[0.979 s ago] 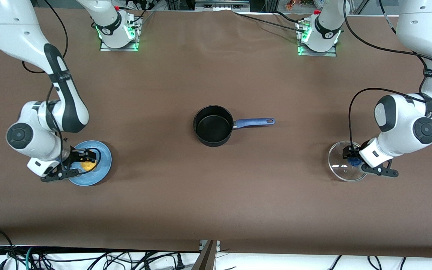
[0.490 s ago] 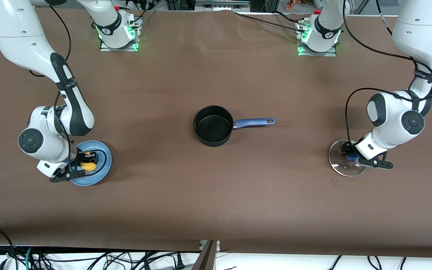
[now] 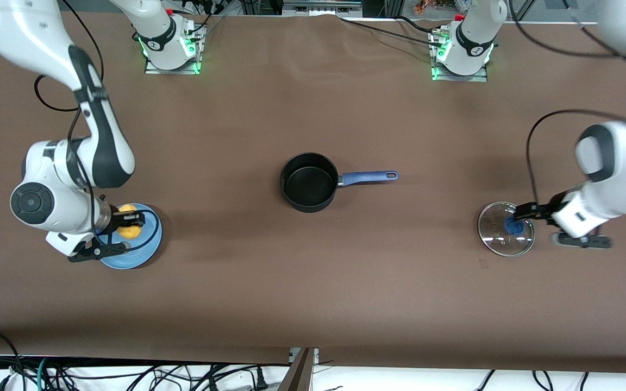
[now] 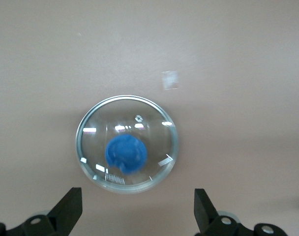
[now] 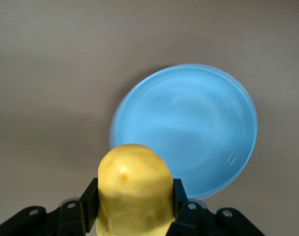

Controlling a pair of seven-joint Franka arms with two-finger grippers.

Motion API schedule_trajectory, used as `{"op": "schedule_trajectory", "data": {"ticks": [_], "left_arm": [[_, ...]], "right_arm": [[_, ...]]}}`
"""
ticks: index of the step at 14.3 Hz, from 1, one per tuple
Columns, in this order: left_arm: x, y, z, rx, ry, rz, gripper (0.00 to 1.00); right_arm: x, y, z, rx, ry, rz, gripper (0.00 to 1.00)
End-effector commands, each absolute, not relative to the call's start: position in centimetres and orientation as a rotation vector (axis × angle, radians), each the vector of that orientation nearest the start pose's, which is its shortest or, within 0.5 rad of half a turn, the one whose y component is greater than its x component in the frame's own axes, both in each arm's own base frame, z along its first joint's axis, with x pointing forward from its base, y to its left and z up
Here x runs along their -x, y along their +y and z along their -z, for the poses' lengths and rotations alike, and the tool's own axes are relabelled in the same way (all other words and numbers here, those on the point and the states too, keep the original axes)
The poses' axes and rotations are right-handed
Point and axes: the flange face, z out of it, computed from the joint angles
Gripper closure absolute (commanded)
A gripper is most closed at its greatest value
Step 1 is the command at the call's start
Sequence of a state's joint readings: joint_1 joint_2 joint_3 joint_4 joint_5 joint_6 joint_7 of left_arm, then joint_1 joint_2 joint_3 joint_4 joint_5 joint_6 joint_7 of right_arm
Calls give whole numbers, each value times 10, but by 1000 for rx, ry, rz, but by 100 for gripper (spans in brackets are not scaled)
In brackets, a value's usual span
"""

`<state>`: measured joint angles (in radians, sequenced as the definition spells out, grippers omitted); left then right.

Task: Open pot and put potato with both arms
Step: 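Carry the potato over the saucepan with the right gripper while the left withdraws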

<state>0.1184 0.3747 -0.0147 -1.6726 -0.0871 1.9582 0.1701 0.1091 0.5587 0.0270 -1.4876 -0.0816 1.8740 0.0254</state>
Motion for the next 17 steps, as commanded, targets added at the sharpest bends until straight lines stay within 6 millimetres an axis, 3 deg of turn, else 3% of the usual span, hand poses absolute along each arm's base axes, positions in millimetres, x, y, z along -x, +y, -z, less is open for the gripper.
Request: {"op": "schedule_trajectory", "data": {"ticks": [1, 3, 5, 7, 9, 11, 15, 17], "left_arm": [[-639, 50, -465, 3245, -45, -194, 0], [-627, 45, -512, 3207, -135, -244, 0], [-615, 42, -542, 3162, -151, -286, 0], [-605, 20, -559, 3133, -209, -292, 0], [-602, 15, -567, 3136, -207, -273, 0], [-599, -7, -575, 3137, -157, -252, 0], [-599, -4, -575, 3144, -161, -253, 0], [-600, -6, -576, 3150, -159, -247, 0]], "right_arm": [[-674, 167, -376, 3155, 40, -340, 69], [-658, 230, -378, 3080, 248, -365, 69], [-644, 290, -373, 3050, 388, -335, 69], [-620, 361, -362, 3018, 405, -285, 69], [-603, 411, -343, 2978, 419, -226, 69], [-575, 465, -318, 2959, 397, -175, 69], [-545, 502, -256, 3014, 364, -194, 69], [-542, 503, -230, 3050, 338, -171, 69]]}}
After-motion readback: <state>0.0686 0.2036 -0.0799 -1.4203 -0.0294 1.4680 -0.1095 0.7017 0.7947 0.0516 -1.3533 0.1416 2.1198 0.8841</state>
